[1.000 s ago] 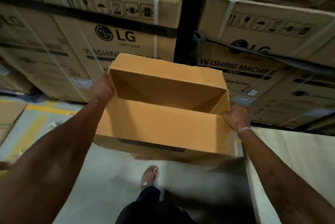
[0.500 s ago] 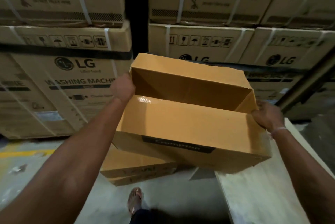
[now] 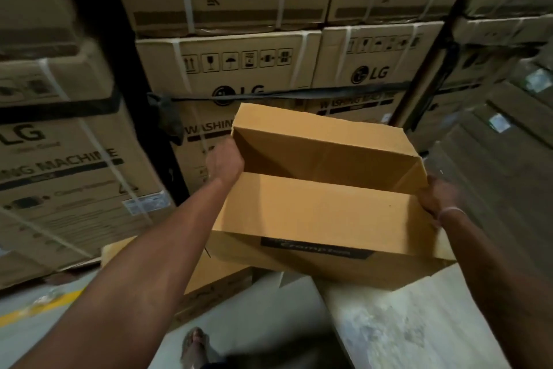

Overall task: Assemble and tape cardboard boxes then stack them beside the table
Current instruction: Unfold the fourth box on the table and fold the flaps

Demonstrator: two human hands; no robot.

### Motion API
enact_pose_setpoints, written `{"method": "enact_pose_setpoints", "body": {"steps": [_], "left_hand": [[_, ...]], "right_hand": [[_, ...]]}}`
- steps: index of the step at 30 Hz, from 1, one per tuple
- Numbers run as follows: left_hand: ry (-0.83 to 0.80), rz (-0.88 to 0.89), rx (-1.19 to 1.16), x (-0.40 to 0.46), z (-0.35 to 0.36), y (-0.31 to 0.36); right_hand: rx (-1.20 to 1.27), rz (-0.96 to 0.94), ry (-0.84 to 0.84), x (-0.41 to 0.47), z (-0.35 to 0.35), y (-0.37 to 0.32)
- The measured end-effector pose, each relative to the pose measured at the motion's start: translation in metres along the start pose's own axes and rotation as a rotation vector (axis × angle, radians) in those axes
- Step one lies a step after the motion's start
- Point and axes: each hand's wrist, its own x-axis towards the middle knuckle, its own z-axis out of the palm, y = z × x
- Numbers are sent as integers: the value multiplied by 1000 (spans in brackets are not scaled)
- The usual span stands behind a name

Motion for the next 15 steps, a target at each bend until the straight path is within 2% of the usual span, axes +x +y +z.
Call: {"method": "enact_pose_setpoints", "body": {"steps": [6, 9, 12, 15], "left_hand": [[-113, 18, -114, -9, 60, 45], [-189, 61, -21, -21, 73, 69], [-233, 285, 153, -28, 79, 90], [-328, 514, 202, -24, 89, 109]], "right_hand": [[115, 158, -16, 22, -3, 45], [-122, 157, 6, 15, 1, 50], [-320, -21, 42, -7, 9, 28], [-289, -266, -5, -40, 29, -9]]}}
